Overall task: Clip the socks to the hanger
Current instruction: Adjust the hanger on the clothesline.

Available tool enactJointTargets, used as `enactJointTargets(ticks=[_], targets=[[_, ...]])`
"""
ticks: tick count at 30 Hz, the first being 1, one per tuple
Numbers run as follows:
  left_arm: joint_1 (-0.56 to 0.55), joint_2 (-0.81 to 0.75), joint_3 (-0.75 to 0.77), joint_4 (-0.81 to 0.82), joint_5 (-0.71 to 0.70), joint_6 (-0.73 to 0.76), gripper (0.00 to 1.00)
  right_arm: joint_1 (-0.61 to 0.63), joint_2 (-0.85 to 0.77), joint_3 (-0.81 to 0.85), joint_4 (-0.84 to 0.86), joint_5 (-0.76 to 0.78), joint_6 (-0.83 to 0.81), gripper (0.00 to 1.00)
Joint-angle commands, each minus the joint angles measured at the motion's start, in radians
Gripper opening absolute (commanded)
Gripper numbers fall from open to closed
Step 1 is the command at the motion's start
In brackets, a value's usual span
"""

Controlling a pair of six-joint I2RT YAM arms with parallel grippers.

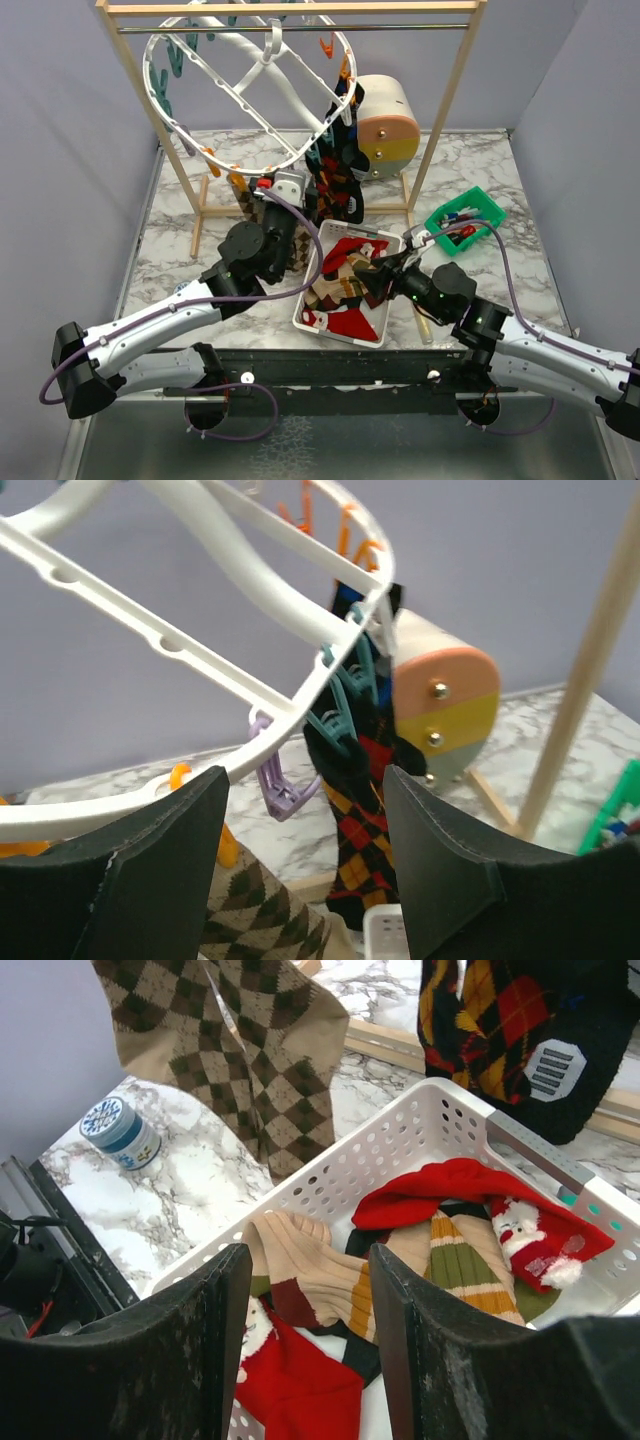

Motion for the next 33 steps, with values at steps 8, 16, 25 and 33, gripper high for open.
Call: enactJointTargets(ticks=[8, 16, 25, 33], targets=[[0.139, -0.043, 0.030, 0.075, -0.100, -0.051, 0.64, -0.001, -0.080, -0.030, -0.062, 0.063, 0.027, 0.56], [0.141, -0.091, -0.014, 0.074, -0.048, -0.065, 0.64, -0.001, -0.089, -0.030, -0.068, 0.083, 0.026, 0.56], [0.142, -0.035, 0.012, 0.068, 0.100, -0.060, 0.64, -0.002, -0.095, -0.016, -0.086, 0.091, 0.023, 0.56], [0.140, 0.061, 0.058, 0.063, 0.218, -0.084, 0.64, -0.002, -0.116, -0.001, -0.118, 0.096, 0.035, 0.56]])
